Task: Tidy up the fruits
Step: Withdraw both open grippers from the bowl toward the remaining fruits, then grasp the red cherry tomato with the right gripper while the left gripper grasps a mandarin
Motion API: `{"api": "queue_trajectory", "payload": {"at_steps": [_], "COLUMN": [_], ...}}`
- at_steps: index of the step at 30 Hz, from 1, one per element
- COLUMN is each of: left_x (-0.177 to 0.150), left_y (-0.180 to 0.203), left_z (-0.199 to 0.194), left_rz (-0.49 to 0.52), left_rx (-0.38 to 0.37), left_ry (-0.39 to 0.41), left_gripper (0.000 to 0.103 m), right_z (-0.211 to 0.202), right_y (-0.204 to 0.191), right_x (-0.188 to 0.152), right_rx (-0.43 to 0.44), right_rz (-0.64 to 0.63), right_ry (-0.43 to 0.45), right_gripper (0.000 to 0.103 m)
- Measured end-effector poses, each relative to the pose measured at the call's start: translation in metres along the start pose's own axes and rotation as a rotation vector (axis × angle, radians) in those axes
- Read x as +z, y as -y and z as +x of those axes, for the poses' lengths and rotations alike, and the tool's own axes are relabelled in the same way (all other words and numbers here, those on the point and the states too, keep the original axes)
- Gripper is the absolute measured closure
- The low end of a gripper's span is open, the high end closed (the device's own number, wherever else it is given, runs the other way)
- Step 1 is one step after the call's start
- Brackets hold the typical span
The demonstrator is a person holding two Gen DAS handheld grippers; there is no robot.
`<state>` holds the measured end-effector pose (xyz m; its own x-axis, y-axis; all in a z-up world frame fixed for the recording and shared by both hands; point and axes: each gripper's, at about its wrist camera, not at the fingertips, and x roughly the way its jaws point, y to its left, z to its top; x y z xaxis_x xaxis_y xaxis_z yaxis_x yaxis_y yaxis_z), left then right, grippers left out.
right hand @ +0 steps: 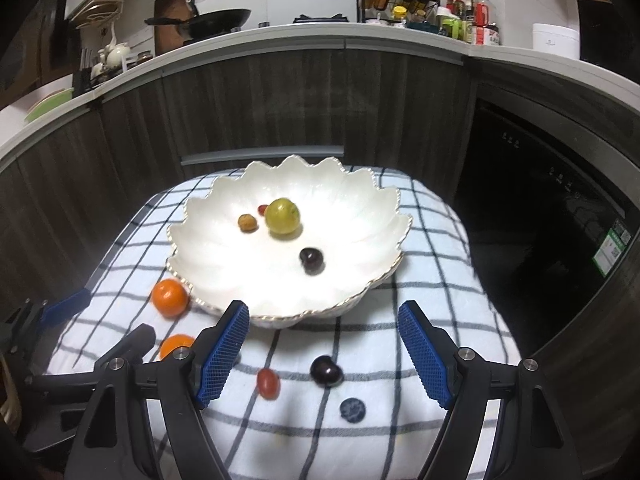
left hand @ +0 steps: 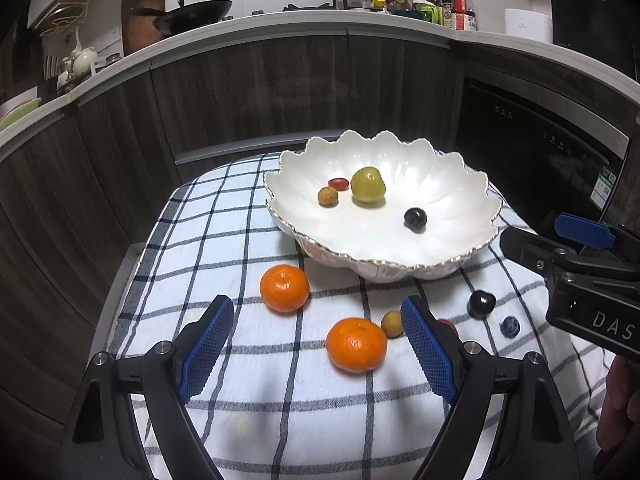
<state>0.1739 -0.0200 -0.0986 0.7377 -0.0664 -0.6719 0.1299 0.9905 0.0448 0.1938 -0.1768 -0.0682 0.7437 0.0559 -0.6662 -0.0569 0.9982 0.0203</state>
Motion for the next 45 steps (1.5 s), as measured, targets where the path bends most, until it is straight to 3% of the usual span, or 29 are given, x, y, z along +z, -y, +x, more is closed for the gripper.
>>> {"api": "queue_trajectory", "payload": {"at_steps": [5, 10, 20, 26, 45], "left_x": [-0.013, -0.02, -0.028, -0.031, -0.04], "left_y": [0.002, 0.004, 0.007, 0.008, 0.013], "left_z": [0.0, 0.004, 0.011, 0.018, 0.054], "left_rz": [0.038, 0.057, 0.104, 0.119, 0.153], "left_rx": [-0.01, -0.023, -0.043, -0.053, -0.119], "left_ry": [-0.008, -0.017, -0.009, -0.012, -0.087], "left_gripper": [0.017, 0.017, 0.018, 0.019, 0.033], "right_z": [0.003, 0.007, 0.015, 0.024, 0.059], "right_y": [-0.008, -0.014, -0.02, -0.024, -0.027], "right_x": [-0.009, -0.018, -0.029, -0.034, -0.045], "right_rx": [0.02, 0.035, 0.061, 0.08, 0.13], "right_rz": [-0.029, -0.055, -0.071, -0.075, -0.074], "right_ry": [-0.018, -0.046, -0.078, -0.112, -0.208], "right_gripper": [0.026, 0.035, 0.036, 0.043, 0.049]}}
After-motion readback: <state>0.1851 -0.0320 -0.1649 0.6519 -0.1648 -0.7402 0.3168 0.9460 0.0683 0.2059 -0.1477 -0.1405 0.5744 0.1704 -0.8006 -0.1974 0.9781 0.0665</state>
